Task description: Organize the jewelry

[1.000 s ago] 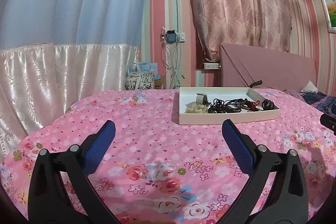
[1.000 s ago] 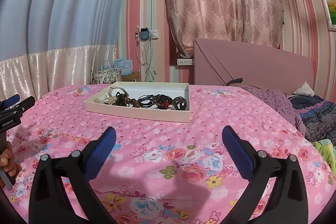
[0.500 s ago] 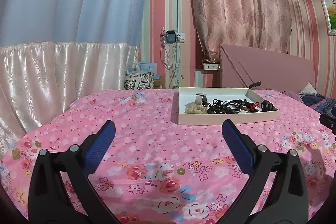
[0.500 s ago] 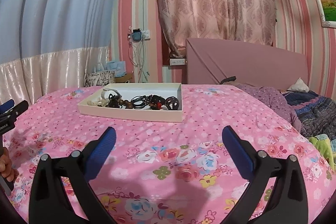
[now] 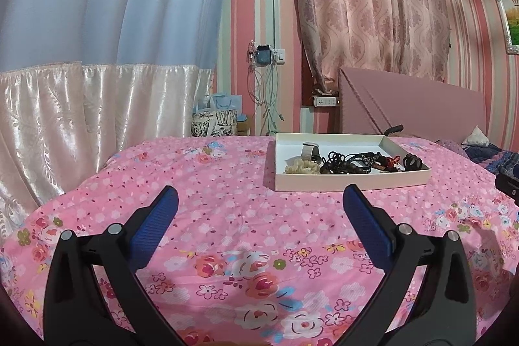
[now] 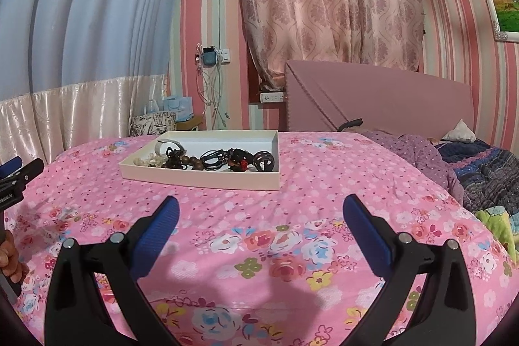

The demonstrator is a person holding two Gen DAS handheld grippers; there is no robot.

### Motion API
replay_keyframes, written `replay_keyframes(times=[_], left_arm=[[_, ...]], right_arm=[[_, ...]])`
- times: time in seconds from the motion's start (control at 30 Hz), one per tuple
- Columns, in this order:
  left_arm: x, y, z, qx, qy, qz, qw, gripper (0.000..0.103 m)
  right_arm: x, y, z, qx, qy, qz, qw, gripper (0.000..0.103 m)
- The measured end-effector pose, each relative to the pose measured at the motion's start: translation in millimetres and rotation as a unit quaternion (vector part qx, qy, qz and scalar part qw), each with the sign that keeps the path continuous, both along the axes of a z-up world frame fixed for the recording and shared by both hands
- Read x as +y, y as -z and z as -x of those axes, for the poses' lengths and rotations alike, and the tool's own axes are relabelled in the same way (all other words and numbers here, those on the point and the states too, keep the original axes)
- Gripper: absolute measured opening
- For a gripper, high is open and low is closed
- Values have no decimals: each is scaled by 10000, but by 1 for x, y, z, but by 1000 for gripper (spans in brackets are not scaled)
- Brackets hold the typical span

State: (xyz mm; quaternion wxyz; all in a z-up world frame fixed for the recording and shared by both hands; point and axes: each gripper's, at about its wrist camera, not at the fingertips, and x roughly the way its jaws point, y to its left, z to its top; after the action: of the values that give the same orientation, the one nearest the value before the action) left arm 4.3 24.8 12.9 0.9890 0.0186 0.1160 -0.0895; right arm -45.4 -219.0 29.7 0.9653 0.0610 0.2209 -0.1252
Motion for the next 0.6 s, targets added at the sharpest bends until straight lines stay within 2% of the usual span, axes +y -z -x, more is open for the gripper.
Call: replay_keyframes(times=[0.6], left_arm=[[-1,-1,1,-74,-13,51,10000,100]], right_arm=[[0,0,-5,5,4,16,10000,101]])
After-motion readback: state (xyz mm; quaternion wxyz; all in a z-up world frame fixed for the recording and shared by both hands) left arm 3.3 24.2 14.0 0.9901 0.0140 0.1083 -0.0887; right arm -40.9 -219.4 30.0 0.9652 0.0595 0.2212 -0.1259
